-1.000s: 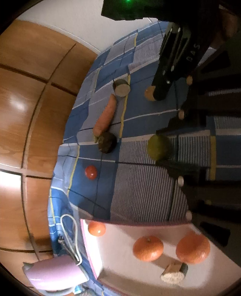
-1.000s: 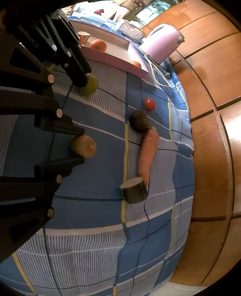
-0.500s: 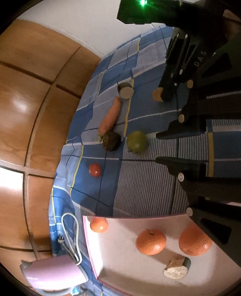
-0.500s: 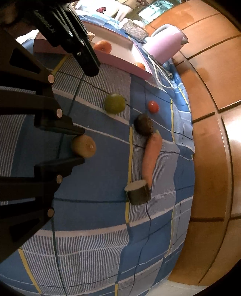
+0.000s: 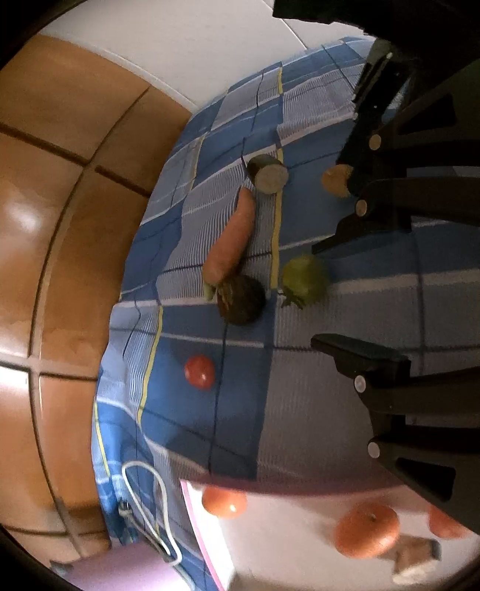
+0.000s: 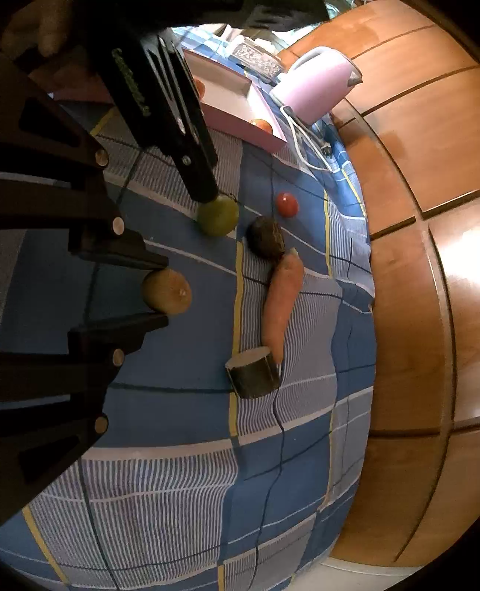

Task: Organize fruits
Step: 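Carry the lime with the left tool while the right tool carries the tan fruit into the tray, opening both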

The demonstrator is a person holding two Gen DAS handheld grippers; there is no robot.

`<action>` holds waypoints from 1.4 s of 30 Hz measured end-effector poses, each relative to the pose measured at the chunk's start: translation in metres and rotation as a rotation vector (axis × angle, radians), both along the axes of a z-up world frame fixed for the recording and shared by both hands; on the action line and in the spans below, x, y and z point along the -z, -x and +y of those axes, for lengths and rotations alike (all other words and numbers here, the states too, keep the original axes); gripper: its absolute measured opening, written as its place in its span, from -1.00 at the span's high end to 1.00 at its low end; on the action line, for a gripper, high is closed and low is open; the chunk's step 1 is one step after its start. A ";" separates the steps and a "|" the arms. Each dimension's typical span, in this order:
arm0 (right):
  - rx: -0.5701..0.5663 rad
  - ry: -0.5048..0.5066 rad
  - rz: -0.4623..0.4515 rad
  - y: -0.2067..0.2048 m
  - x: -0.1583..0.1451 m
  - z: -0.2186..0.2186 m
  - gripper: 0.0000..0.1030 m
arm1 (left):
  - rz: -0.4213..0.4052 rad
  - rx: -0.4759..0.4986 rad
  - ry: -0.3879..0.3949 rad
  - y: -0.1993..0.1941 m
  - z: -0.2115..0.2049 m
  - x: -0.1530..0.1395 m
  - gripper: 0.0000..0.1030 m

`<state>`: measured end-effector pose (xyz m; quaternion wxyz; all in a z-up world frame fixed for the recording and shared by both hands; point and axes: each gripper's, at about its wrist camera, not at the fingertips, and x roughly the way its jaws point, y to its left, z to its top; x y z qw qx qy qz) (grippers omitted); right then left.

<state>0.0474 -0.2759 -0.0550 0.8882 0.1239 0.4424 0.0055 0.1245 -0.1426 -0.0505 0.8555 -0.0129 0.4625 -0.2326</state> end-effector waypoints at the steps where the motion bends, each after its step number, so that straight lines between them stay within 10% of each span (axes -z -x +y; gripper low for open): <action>1: -0.001 -0.003 0.005 -0.001 0.002 -0.001 0.53 | 0.011 0.009 0.000 -0.003 -0.004 0.003 0.17; 18: 0.009 -0.041 0.011 -0.003 0.006 -0.007 0.53 | 0.002 0.002 0.019 -0.004 -0.006 0.008 0.39; 42: -0.268 -0.026 -0.100 -0.009 -0.053 0.106 0.53 | -0.144 -0.277 -0.031 0.035 0.136 -0.054 0.38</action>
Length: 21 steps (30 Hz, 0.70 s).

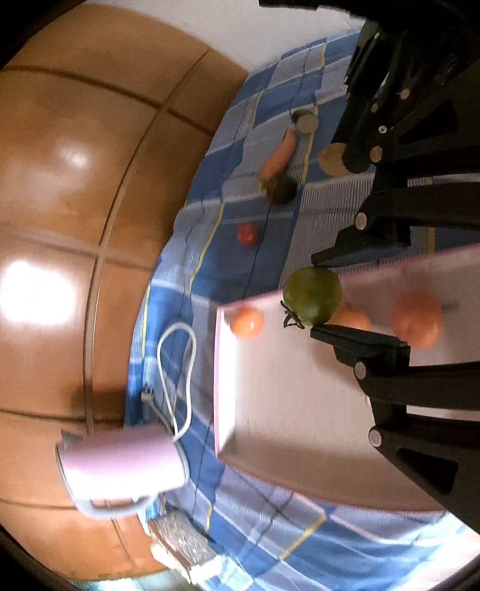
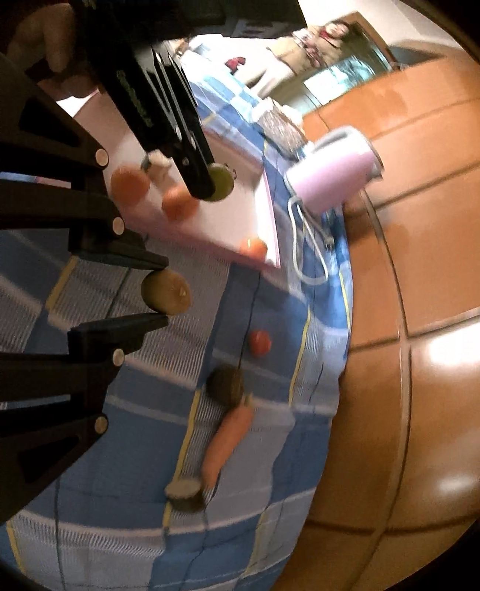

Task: Organize fruits
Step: 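Carry the lime with the left tool while the right tool carries the tan fruit into the tray, opening both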

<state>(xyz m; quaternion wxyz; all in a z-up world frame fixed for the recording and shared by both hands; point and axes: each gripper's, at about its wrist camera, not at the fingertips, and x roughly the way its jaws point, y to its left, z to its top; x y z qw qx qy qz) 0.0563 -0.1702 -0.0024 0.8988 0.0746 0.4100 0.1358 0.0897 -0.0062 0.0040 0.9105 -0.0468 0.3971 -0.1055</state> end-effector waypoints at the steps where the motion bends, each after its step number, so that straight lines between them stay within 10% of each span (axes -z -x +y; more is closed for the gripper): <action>1: -0.017 0.001 -0.002 -0.001 -0.001 0.007 0.53 | 0.000 -0.010 -0.003 0.000 0.006 0.000 0.38; 17: -0.167 -0.015 0.015 -0.016 -0.008 0.086 0.52 | 0.036 -0.149 -0.010 -0.012 0.081 0.014 0.34; 21: -0.213 -0.061 0.051 -0.019 -0.005 0.097 0.34 | 0.030 -0.183 0.001 -0.009 0.088 0.013 0.07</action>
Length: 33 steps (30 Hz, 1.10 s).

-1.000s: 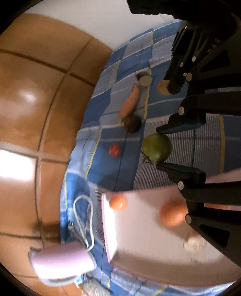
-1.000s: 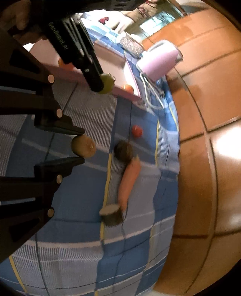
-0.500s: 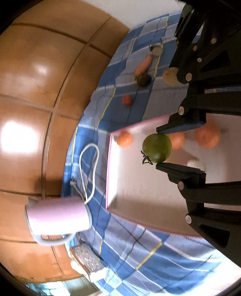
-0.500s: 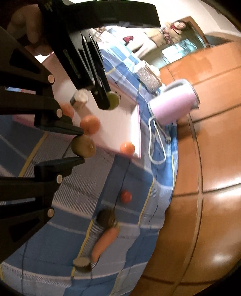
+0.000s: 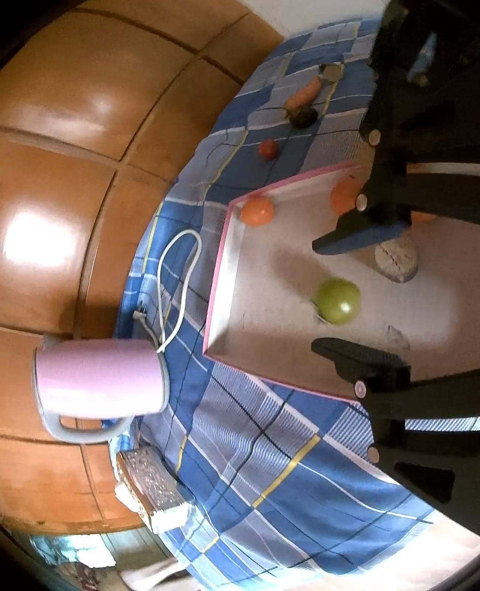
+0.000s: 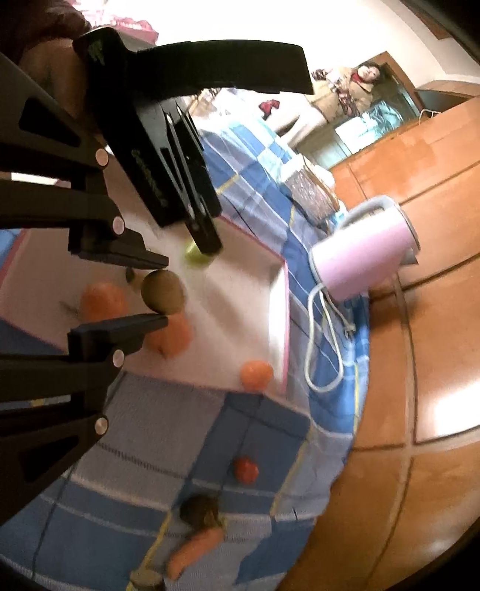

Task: Organize fruits
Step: 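Carry the lime with the left tool while the right tool carries the tan fruit into the tray, opening both, then withdraw both open tools from the tray back toward the fruit row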

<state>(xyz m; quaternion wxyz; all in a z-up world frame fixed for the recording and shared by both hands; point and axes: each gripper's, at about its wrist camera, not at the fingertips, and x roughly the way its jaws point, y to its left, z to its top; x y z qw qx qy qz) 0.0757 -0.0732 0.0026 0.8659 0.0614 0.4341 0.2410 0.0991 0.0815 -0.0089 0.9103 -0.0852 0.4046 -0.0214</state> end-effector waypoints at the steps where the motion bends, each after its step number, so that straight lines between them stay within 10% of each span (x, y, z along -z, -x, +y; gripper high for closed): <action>1: -0.002 -0.001 0.004 0.001 0.001 0.002 0.33 | 0.001 -0.004 -0.002 0.001 0.001 0.000 0.07; 33: 0.204 0.078 -0.038 0.036 -0.001 -0.043 0.25 | -0.035 0.060 -0.028 0.044 -0.041 -0.010 0.06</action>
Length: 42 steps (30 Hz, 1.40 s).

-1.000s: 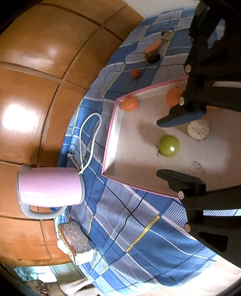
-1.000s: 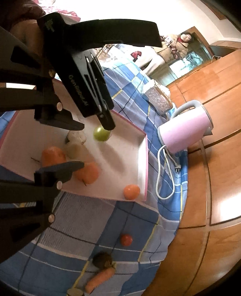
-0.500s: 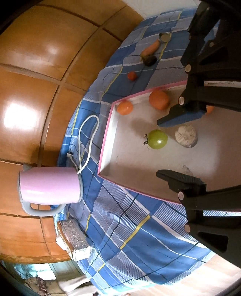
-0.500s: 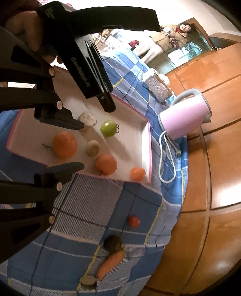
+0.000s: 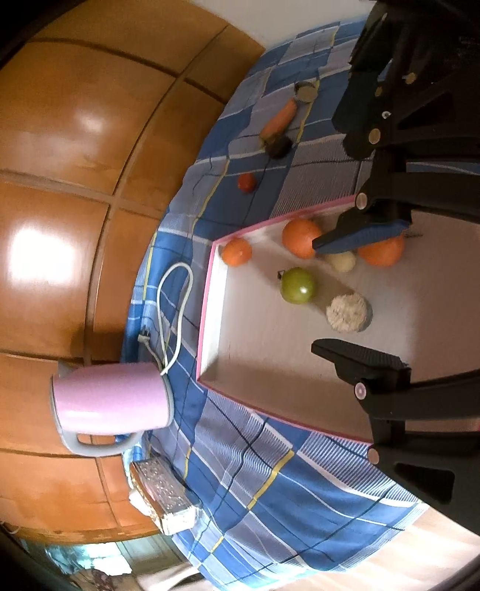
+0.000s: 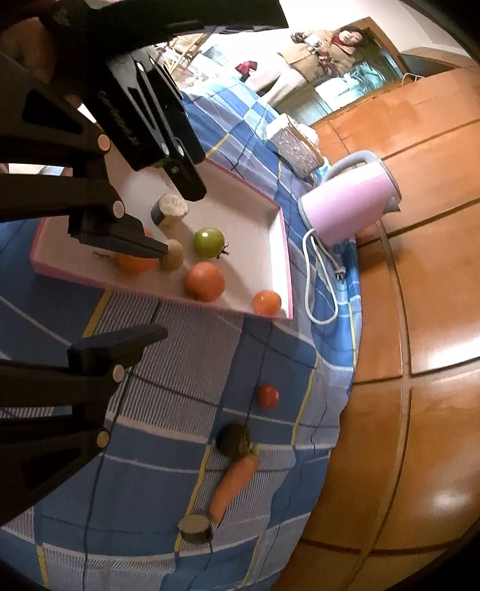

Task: Organize fruits
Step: 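Withdraw both open tools from the tray back toward the fruit row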

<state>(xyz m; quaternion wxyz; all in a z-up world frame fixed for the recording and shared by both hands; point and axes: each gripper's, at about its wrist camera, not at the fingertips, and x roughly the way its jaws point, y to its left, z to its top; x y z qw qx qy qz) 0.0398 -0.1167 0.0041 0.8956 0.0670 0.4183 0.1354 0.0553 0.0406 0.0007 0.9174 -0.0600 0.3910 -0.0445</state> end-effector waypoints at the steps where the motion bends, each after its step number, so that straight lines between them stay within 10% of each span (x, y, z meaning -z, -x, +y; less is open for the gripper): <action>1: 0.010 0.001 -0.002 0.001 0.000 -0.003 0.24 | 0.000 0.006 0.000 0.000 -0.002 0.000 0.06; 42: 0.377 -0.015 0.057 0.020 0.023 -0.133 0.25 | 0.028 0.224 -0.019 0.000 -0.095 0.009 0.05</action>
